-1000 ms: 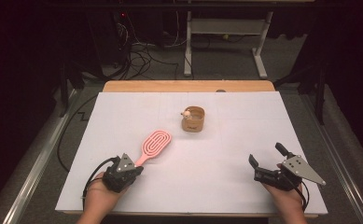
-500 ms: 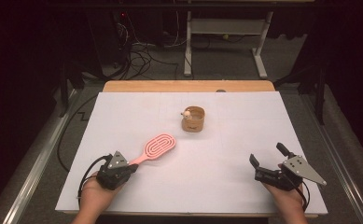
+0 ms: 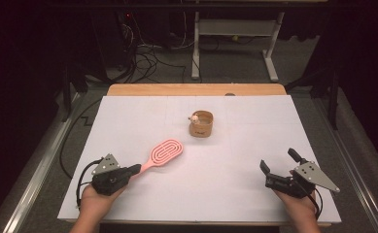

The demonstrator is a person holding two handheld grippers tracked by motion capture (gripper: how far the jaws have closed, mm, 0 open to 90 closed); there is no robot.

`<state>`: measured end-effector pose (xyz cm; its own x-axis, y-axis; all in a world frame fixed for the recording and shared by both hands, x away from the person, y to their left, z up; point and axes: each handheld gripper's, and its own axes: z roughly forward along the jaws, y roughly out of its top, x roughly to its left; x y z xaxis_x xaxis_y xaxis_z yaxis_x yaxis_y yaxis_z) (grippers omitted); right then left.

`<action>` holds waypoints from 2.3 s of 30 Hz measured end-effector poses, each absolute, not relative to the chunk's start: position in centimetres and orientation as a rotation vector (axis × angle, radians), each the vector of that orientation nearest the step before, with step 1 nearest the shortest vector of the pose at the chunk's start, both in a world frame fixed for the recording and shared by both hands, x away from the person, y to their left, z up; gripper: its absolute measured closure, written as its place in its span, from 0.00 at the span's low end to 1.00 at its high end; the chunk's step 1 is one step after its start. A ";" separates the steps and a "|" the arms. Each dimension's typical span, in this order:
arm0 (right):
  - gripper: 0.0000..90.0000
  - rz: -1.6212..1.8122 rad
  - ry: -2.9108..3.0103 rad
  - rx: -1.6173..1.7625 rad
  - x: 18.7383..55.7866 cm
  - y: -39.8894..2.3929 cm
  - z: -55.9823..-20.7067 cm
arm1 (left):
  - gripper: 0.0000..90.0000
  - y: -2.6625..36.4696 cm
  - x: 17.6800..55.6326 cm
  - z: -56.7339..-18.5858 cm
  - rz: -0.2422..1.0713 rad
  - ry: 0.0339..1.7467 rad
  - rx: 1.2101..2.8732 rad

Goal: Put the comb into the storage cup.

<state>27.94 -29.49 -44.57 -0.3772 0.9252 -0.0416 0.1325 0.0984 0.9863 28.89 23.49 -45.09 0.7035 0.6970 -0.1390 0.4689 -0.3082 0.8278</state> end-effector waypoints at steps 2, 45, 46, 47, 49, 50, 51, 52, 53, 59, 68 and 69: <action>0.00 1.354 1.637 1.059 27.9 -29.5 -44.6 | 0.98 23.8 29.0 -45.1 0.292 0.904 1.948; 0.00 1.365 1.639 1.069 28.0 -29.5 -44.7 | 0.33 24.7 28.8 -44.9 0.392 0.920 1.888; 0.00 1.364 1.640 1.066 28.0 -29.5 -44.7 | 0.29 24.7 28.8 -44.9 0.393 0.915 1.888; 0.00 1.364 1.640 1.066 28.0 -29.5 -44.7 | 0.29 24.6 28.8 -44.8 0.395 0.917 1.890; 0.00 1.363 1.639 1.065 28.0 -29.5 -44.7 | 0.22 24.6 28.8 -44.8 0.399 0.922 1.888; 0.00 1.364 1.638 1.067 28.0 -29.5 -44.7 | 0.17 24.5 28.8 -44.8 0.405 0.931 1.886; 0.00 1.364 1.638 1.067 28.0 -29.5 -44.7 | 0.16 24.5 28.8 -44.8 0.405 0.931 1.886; 0.00 1.364 1.639 1.066 27.9 -29.5 -44.7 | 0.16 24.5 28.8 -44.8 0.409 0.929 1.885; 0.00 1.363 1.637 1.066 27.9 -29.5 -44.6 | 0.15 24.5 28.8 -44.8 0.412 0.926 1.884; 0.00 1.364 1.638 1.066 28.0 -29.5 -44.7 | 0.00 24.3 29.0 -44.8 0.418 0.941 1.892; 0.00 1.364 1.637 1.059 27.9 -29.5 -44.6 | 0.00 24.0 29.1 -44.6 0.392 0.917 1.913; 0.00 1.364 1.637 1.059 27.9 -29.5 -44.6 | 0.00 24.0 29.1 -44.6 0.392 0.917 1.913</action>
